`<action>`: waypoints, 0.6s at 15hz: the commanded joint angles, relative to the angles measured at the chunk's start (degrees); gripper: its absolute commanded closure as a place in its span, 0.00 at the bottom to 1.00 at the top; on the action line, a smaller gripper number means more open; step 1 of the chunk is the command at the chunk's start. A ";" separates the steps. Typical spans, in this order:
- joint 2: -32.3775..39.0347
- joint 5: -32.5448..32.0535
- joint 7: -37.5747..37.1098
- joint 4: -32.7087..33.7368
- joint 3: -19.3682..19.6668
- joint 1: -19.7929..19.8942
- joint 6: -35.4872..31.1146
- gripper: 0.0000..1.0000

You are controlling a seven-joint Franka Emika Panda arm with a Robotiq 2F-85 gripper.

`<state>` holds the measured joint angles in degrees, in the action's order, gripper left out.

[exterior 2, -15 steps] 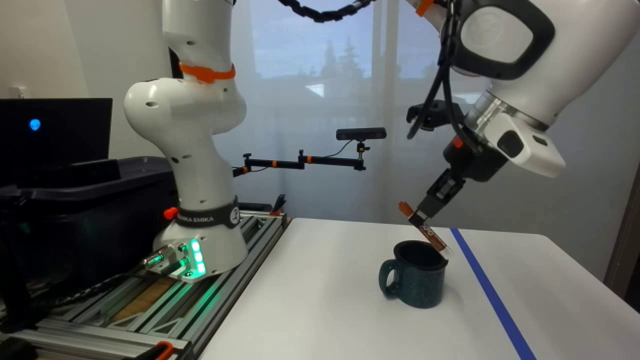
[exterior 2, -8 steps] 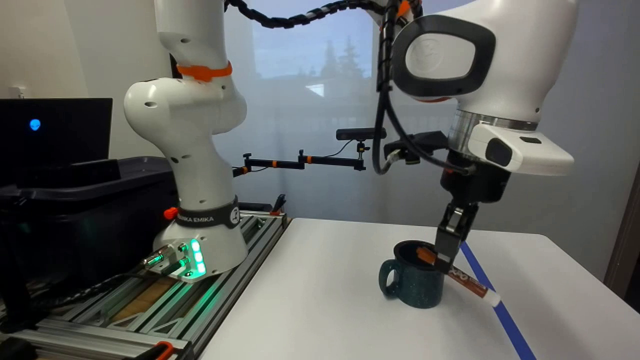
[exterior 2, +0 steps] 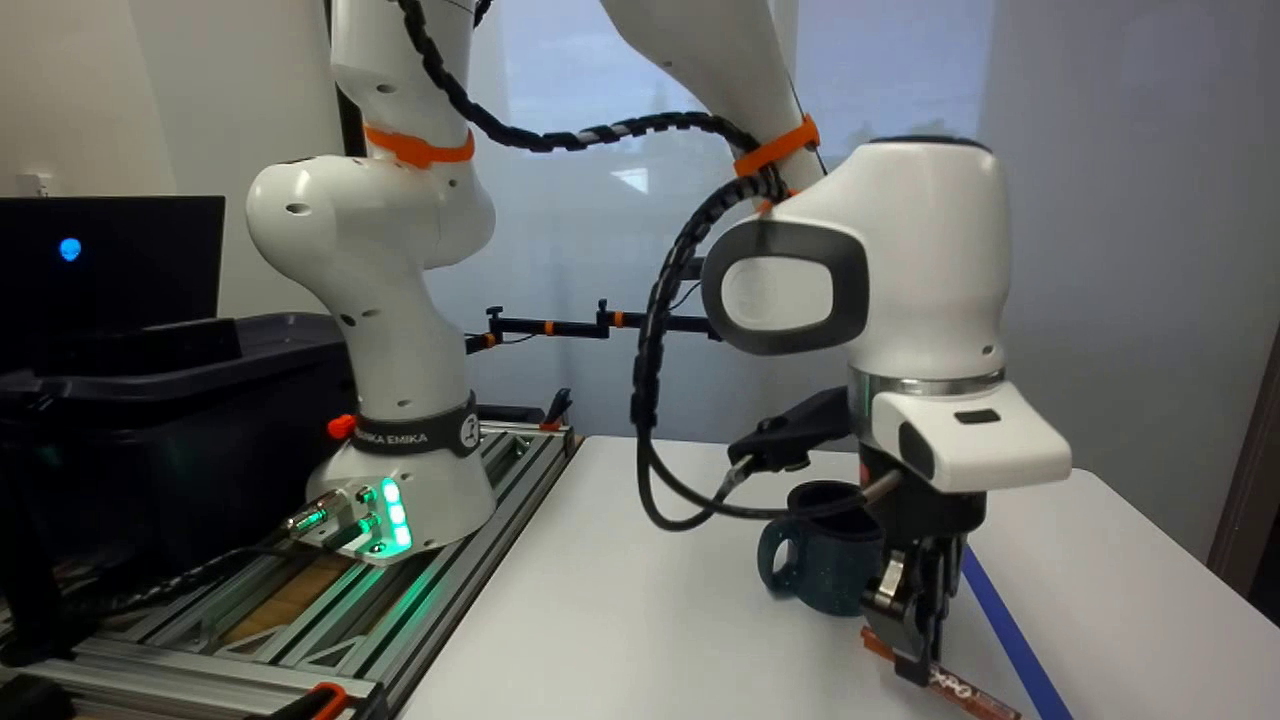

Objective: Remove the marker from the cup

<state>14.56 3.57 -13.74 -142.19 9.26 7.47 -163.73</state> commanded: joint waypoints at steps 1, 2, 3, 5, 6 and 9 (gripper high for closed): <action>4.96 5.73 2.26 -0.04 -3.14 1.21 -3.94 0.95; 5.76 6.48 2.51 0.16 -3.60 1.31 -4.17 0.95; 6.30 7.07 2.63 0.29 -3.89 1.33 -4.39 0.95; 6.68 7.96 3.22 0.71 -4.45 1.67 -3.62 0.95; 6.52 8.27 3.69 1.08 -4.67 2.05 -2.40 0.55; 3.12 9.51 7.25 1.48 -6.65 4.62 5.12 0.42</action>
<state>20.92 10.56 -11.05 -141.43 5.08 8.98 -165.67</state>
